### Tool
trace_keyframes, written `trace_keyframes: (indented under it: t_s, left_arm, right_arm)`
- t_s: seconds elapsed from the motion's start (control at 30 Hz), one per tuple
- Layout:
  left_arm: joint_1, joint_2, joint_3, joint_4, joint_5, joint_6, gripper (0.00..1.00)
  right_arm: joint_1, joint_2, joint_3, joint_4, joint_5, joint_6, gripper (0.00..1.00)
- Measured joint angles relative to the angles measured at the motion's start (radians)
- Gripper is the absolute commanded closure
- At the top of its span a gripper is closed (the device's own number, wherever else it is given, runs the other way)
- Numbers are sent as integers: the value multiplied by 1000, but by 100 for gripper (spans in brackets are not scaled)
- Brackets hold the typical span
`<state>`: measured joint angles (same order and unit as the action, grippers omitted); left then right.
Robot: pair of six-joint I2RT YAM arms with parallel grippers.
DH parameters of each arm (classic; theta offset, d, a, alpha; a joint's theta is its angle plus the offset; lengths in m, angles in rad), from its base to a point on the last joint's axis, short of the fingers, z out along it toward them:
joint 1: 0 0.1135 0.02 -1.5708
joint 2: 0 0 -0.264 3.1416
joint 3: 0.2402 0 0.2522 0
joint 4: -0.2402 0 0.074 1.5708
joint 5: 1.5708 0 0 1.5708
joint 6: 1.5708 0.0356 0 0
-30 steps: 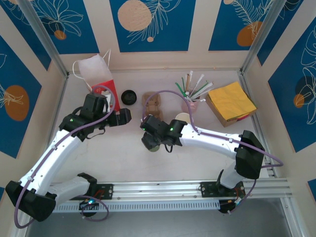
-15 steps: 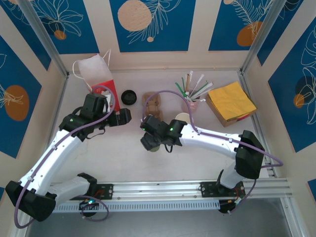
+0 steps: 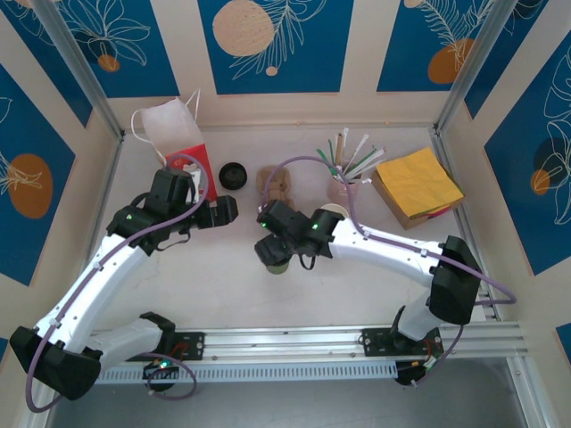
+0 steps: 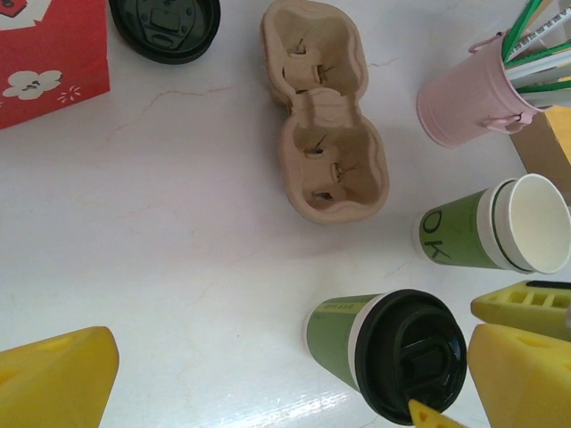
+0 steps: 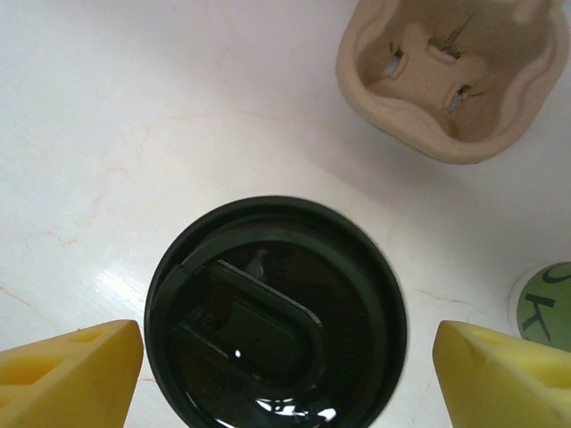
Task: Pack the takeout coffee
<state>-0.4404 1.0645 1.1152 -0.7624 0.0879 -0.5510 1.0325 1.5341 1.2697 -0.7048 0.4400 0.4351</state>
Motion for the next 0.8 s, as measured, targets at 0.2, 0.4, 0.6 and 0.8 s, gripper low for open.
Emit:
trace_keyframes:
  t_s: [0.2,0.4,0.6,0.8]
  left_arm:
    - [-1,6,-37,26,62,-36,10]
    - [-29,40,-61,29,105,-72,22]
    - [-111,91,-80,45,117,-89,37]
    - [-172,156,-80,74,132,-95,45]
  right_arm:
    - [-95,-52,3,-25,-133,91,32]
    - [-179,-98,-28,-25,-270,177,46]
    - [-201,-95,-53,-35,-322,213,54]
    - [-224,-84,-55,-36,-349,227,57]
